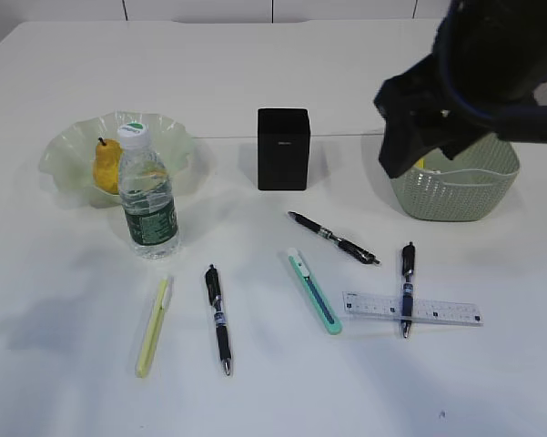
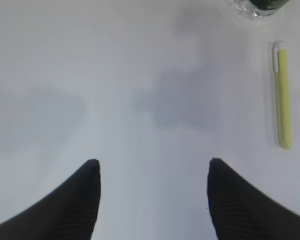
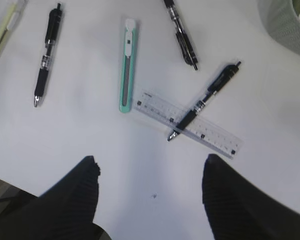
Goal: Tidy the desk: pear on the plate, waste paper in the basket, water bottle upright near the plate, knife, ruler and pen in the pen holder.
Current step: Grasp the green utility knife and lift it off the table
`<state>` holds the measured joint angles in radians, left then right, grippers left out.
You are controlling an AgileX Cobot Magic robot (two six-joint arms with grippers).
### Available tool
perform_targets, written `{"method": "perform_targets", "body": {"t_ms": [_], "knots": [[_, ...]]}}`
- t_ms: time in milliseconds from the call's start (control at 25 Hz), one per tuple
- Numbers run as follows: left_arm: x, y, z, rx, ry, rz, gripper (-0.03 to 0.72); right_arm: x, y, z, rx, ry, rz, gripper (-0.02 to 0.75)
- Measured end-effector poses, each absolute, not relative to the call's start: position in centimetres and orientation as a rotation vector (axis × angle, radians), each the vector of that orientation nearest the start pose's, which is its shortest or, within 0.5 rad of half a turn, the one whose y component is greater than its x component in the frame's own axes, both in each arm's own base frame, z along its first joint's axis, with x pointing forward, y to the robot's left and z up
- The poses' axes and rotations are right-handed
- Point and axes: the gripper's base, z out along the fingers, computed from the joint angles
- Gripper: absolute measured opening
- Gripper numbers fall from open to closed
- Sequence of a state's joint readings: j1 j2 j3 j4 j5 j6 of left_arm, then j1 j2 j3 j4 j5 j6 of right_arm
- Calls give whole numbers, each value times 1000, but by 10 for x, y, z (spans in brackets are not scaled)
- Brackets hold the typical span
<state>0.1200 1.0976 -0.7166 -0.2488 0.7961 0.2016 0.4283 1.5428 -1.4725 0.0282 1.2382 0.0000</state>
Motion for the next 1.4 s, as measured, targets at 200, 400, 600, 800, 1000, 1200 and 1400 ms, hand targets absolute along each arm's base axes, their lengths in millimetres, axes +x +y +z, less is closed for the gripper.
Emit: {"method": "perform_targets", "body": {"t_ms": [200, 400, 600, 800, 1000, 1200, 1400], "knots": [[196, 5, 267, -76, 2625, -219, 475, 313, 165, 334, -620, 2756, 155, 483], [196, 3, 267, -98, 2620, -260, 475, 350, 190, 297, -593, 2830, 144, 483], [198, 2, 268, -120, 2601, -286, 475, 375, 204, 263, -577, 2891, 125, 453], [202, 3, 271, -132, 2553, -270, 467, 392, 212, 230, -572, 2946, 104, 427], [202, 4, 271, -135, 2543, -268, 462, 401, 217, 203, -578, 2986, 86, 426], [204, 3, 269, -148, 2553, -284, 458, 404, 219, 182, -583, 3028, 68, 425], [209, 3, 263, -164, 2577, -303, 456, 408, 222, 168, -591, 3044, 54, 425]]}}
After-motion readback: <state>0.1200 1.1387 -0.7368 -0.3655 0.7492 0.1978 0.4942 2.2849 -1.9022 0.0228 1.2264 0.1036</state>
